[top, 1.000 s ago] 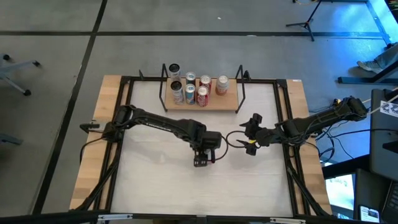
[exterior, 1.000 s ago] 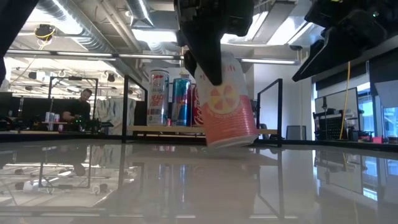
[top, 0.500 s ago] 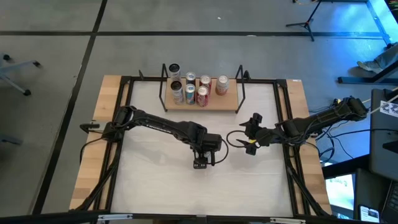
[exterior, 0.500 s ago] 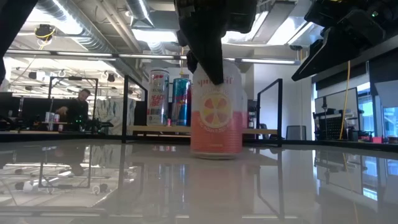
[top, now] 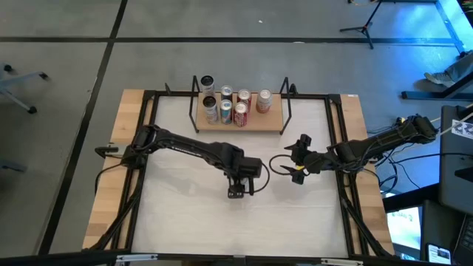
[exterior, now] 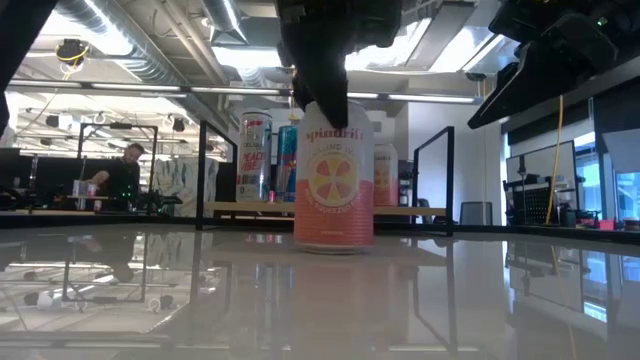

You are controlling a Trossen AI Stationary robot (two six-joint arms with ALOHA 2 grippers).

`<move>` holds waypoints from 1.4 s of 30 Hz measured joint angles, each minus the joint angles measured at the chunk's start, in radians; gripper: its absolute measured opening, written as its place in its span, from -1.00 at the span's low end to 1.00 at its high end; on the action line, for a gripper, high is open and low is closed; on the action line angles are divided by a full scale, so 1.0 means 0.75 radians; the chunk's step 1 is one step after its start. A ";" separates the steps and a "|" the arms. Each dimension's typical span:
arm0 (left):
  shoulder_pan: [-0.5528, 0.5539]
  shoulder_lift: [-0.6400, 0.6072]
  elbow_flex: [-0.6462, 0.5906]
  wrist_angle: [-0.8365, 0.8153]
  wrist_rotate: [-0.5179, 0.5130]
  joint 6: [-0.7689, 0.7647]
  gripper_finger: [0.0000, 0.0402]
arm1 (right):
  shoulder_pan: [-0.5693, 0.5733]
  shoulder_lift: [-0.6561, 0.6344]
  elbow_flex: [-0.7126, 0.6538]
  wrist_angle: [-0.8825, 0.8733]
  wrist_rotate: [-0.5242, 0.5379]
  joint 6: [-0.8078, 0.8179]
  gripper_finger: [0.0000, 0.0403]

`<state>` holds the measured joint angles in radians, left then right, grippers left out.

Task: Place canned beverage on shelf
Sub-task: Put the orange-white soda can on the shelf aligned with the other orange-white soda can

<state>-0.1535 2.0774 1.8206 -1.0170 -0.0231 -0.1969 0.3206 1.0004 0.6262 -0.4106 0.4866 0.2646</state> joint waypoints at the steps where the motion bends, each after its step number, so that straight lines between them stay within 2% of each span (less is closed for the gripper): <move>1: 0.000 -0.008 0.000 0.001 -0.001 -0.003 0.62 | 0.000 0.000 0.000 0.001 0.000 0.000 0.69; 8: 0.006 -0.037 -0.001 0.006 -0.001 -0.001 0.62 | -0.001 0.000 0.000 0.004 0.000 -0.005 0.69; 15: 0.007 -0.194 -0.001 -0.006 -0.042 -0.012 0.62 | -0.001 0.000 0.001 0.024 0.000 -0.010 0.69; 21: -0.054 -0.288 -0.014 -0.093 -0.277 -0.016 0.62 | -0.001 0.000 0.001 0.133 0.001 -0.014 0.69; 23: -0.080 -0.301 -0.064 -0.112 -0.281 -0.036 0.62 | -0.001 0.000 0.001 0.180 -0.008 -0.015 0.69; 28: -0.140 -0.401 -0.345 0.010 -0.260 -0.119 0.62 | -0.001 0.065 0.001 0.303 -0.094 -0.082 0.74; 31: -0.167 -0.515 -0.594 0.211 -0.256 -0.156 0.62 | -0.001 0.145 0.002 0.430 -0.177 -0.138 0.90; 33: -0.184 -0.610 -0.761 0.384 -0.252 -0.179 0.62 | -0.001 0.217 0.002 0.564 -0.259 -0.248 0.96; 36: -0.199 -0.741 -0.983 0.648 -0.256 -0.188 0.62 | -0.001 0.312 0.003 0.758 -0.415 -0.394 0.87; 40: -0.218 -0.816 -1.225 0.970 -0.262 -0.171 0.62 | 0.001 0.382 0.003 0.910 -0.448 -0.465 0.74; 42: -0.224 -0.828 -1.316 1.108 -0.262 -0.147 0.62 | -0.002 0.404 0.003 0.949 -0.508 -0.464 0.71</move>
<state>-0.3218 1.4563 0.8336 -0.1858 -0.2193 -0.3072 0.3195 1.3034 0.6285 0.3009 0.1054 -0.0834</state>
